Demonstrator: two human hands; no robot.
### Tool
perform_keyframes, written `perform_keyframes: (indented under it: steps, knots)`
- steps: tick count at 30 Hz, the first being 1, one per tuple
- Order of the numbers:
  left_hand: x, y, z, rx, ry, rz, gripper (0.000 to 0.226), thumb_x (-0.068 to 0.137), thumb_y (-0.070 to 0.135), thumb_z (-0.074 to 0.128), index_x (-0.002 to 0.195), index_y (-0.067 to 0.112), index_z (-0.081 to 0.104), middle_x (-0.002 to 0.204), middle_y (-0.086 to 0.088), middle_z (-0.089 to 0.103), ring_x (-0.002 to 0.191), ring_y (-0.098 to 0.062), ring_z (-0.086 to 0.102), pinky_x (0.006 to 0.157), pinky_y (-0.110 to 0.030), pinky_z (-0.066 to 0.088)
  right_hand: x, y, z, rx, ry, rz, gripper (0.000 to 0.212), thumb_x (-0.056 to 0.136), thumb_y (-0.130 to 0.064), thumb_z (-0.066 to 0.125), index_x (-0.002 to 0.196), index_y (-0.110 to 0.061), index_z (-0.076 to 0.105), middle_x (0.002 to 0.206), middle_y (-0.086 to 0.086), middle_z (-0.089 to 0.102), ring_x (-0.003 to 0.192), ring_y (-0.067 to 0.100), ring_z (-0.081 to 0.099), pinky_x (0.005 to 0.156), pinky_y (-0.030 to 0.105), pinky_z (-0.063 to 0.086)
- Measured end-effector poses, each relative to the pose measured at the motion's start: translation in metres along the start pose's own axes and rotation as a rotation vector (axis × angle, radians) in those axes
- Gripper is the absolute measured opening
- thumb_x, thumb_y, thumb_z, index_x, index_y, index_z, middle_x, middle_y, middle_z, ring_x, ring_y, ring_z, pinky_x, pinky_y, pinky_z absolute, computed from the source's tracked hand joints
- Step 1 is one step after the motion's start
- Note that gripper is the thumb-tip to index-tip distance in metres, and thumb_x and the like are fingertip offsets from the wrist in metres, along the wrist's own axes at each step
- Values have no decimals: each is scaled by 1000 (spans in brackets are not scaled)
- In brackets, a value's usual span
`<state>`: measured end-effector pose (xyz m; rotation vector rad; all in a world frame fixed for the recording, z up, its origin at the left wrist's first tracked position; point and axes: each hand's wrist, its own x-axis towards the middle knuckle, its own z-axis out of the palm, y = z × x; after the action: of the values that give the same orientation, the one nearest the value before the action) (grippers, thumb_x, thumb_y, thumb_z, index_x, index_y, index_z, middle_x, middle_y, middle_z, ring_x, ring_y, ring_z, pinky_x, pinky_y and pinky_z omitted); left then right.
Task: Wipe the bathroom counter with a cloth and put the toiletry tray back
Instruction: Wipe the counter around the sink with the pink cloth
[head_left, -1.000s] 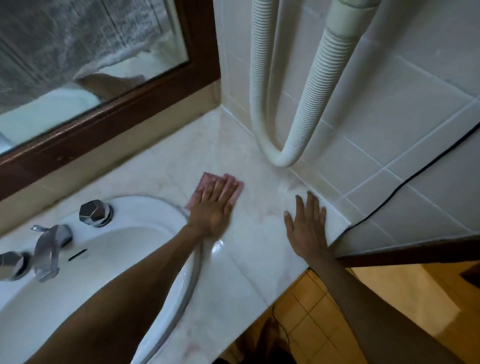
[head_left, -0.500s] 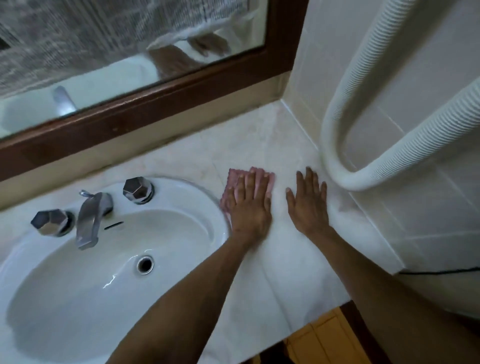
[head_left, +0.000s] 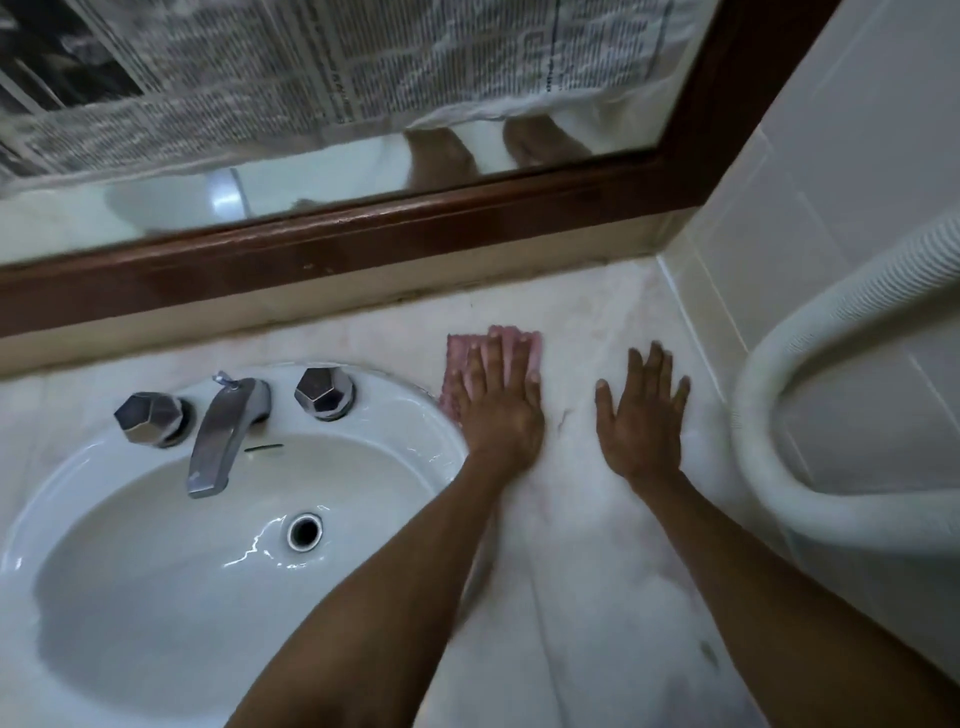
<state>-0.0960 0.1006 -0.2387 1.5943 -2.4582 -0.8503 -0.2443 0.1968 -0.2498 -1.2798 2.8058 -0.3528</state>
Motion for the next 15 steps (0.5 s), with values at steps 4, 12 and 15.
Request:
perform_keyframes:
  steps: [4,12,15]
  knots:
    - [66,-40,-34,138,42,-44,61,108,53,8,165,37,-8,175,3,-9,162,-29,-9,128,-59,-7,0,0,-1,-17,48,9,60,102,-45,34,149,-8,35,162,18,25,151,32,20,122,54,13]
    - [10,9,-8,41,106,-55,63,111,49,15,165,33,-12,174,3,-19,161,-26,-17,128,-54,-9,-2,-1,-2,-63,116,22,58,102,-45,35,147,-9,39,161,17,28,150,32,24,122,52,15]
    - [5,-5,1,86,38,66,61,110,51,11,163,37,-14,173,8,-21,160,-22,-20,129,-55,-8,-3,-2,0,-89,131,25,58,102,-45,34,147,-9,40,161,17,28,150,31,25,122,51,16]
